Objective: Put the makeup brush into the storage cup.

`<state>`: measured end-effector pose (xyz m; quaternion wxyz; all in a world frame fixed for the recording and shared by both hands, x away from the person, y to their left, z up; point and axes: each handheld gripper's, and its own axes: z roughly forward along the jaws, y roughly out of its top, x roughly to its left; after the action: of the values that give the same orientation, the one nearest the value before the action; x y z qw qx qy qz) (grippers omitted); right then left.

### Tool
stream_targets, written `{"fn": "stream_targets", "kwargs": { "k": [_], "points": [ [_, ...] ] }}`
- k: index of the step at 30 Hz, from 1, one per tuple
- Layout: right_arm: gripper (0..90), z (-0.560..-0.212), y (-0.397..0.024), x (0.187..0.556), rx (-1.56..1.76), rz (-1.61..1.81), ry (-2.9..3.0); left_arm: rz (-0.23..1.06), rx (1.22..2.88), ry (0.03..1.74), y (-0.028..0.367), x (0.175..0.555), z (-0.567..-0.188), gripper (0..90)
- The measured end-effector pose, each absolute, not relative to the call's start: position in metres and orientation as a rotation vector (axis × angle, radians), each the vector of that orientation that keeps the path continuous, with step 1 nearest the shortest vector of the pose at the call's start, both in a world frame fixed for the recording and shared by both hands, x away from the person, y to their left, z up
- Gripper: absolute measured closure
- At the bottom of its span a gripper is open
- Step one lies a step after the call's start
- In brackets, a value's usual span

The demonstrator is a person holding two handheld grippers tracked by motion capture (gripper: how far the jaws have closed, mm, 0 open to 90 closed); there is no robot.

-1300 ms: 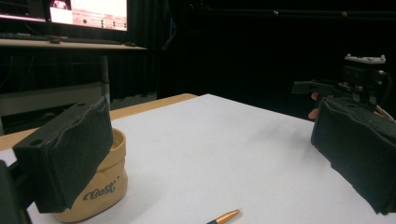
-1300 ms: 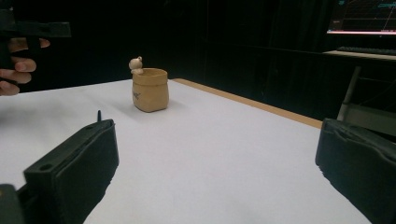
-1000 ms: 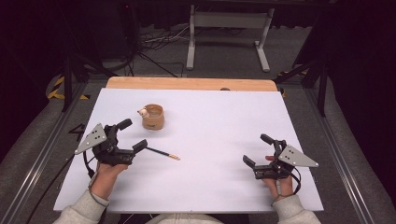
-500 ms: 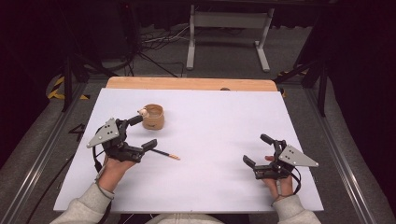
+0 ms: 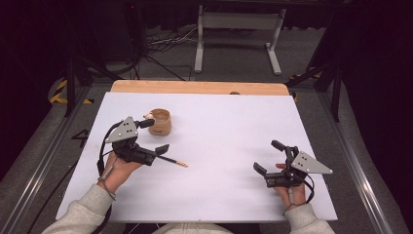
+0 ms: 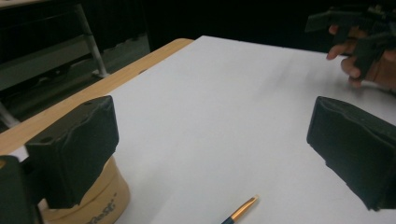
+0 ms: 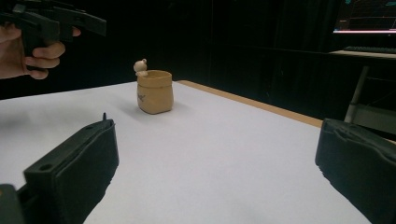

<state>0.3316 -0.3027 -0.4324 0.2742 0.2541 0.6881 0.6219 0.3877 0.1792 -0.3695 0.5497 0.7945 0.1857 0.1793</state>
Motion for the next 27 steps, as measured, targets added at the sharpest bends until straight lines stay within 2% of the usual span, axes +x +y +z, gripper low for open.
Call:
{"fn": "stream_targets", "kwargs": {
  "k": [5,13,27],
  "points": [
    [0.0,-0.433,-0.303,0.332,0.684,1.677,1.849,0.392,1.994,0.455,0.173,0.393,-0.362,4.6],
    [0.0,-0.433,-0.303,0.332,0.685,1.687,1.848,0.431,2.158,0.447,0.164,0.397,-0.352,3.1],
    [0.0,-0.433,-0.302,0.333,0.683,1.69,1.861,0.323,2.382,0.504,0.15,0.408,-0.351,3.3]
  ]
}}
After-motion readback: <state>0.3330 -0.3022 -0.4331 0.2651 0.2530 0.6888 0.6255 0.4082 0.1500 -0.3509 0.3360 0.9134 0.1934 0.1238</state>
